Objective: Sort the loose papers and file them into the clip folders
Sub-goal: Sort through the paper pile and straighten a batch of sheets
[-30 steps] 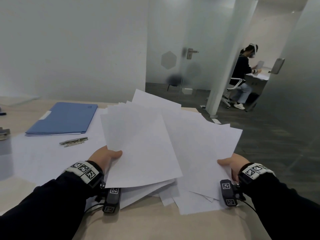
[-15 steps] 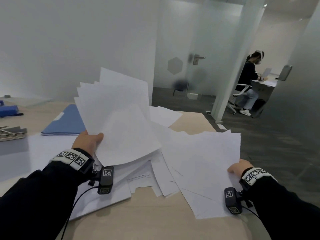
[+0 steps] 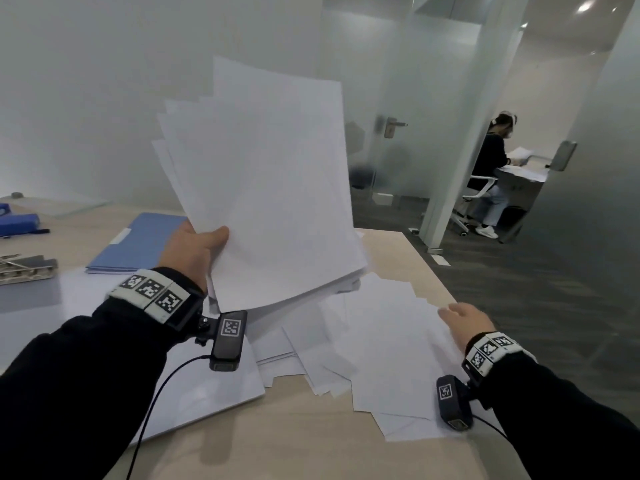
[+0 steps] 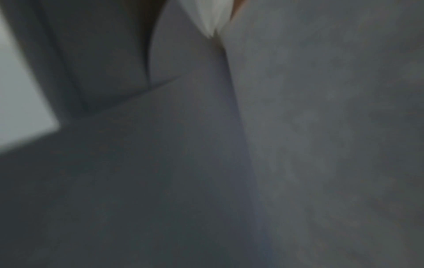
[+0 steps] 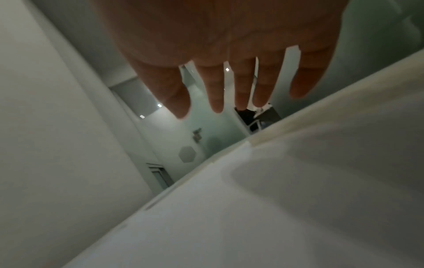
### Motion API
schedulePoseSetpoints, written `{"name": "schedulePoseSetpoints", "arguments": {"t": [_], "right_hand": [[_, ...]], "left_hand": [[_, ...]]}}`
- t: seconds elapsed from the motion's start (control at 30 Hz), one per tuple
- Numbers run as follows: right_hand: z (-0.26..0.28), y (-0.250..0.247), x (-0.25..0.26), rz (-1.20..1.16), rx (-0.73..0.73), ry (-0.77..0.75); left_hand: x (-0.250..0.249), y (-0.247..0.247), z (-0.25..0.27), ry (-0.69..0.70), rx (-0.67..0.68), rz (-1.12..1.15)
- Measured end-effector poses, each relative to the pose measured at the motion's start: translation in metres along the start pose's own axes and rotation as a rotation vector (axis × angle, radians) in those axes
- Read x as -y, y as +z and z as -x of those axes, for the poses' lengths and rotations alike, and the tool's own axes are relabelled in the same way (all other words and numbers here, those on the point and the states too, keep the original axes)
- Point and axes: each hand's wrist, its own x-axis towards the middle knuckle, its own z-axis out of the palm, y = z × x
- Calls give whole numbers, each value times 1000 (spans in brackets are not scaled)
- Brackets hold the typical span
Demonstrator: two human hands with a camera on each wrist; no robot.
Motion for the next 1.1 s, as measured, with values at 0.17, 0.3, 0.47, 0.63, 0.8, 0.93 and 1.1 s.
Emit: {"name": "schedulePoseSetpoints", "arguments": {"t": [0.17, 0.3, 0.47, 0.63, 0.8, 0.93, 1.1], "right_hand": [[40, 5, 69, -629, 318, -134], [48, 17, 88, -794, 357, -267], [51, 19, 92, -839, 179, -393], [67, 19, 89, -854, 194, -475], [72, 22, 93, -929, 114, -512], [66, 17, 106, -915, 88, -504], [61, 21, 103, -771, 175, -467]], "left_hand": [[27, 37, 27, -77, 142, -41], [45, 58, 46, -103, 243, -80], [45, 69, 58, -103, 382, -132], [50, 69, 66, -129, 397, -131], [48, 74, 69, -84, 406, -128], [39, 76, 64, -35, 360, -145], [48, 81, 63, -106, 284, -107]]}}
